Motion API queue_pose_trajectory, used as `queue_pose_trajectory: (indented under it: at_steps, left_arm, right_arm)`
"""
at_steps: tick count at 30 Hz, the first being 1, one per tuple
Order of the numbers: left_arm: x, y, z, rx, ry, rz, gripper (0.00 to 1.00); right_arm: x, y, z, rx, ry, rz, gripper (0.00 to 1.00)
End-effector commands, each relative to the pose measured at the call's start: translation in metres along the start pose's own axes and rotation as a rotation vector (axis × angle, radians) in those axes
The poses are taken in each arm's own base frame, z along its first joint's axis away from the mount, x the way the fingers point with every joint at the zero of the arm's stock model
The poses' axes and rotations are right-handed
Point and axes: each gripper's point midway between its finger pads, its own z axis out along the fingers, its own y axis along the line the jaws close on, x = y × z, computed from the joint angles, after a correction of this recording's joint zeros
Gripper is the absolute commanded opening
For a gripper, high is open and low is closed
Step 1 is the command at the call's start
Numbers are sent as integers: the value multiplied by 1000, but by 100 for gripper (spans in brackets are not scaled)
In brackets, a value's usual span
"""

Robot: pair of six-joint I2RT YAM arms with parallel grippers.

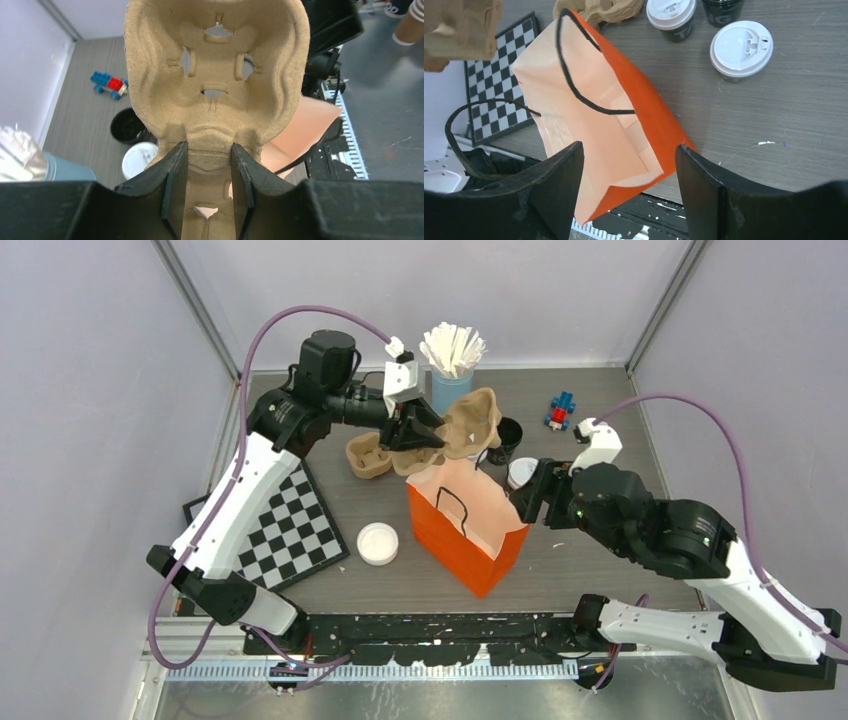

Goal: Pack the takeout coffee

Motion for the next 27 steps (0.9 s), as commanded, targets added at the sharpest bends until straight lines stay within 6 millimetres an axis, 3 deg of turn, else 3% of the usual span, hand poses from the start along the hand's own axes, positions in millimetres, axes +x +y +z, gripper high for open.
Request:
queue_pose_trajectory:
  at_steps: [1,5,12,20,27]
  left_arm:
    - [-34,-18,8,77,-109,88,25]
    - [-36,-28,17,140,-139,89,25]
    - [-21,-32,28,209,-150,93,25]
    - [-13,-27,41,253,-178,90,25]
    - [-4,-34,46,300,-189,43,25]
  right_arm:
    - [-11,-21,-18,32,-93,149,71]
    - [-12,-38,-30,50,-129,213,71]
    - [-21,-56,-45,108,-164,233,72]
    - [-23,-52,-46,118,-146,229,73]
    - [-28,-53,-49,116,-166,241,73]
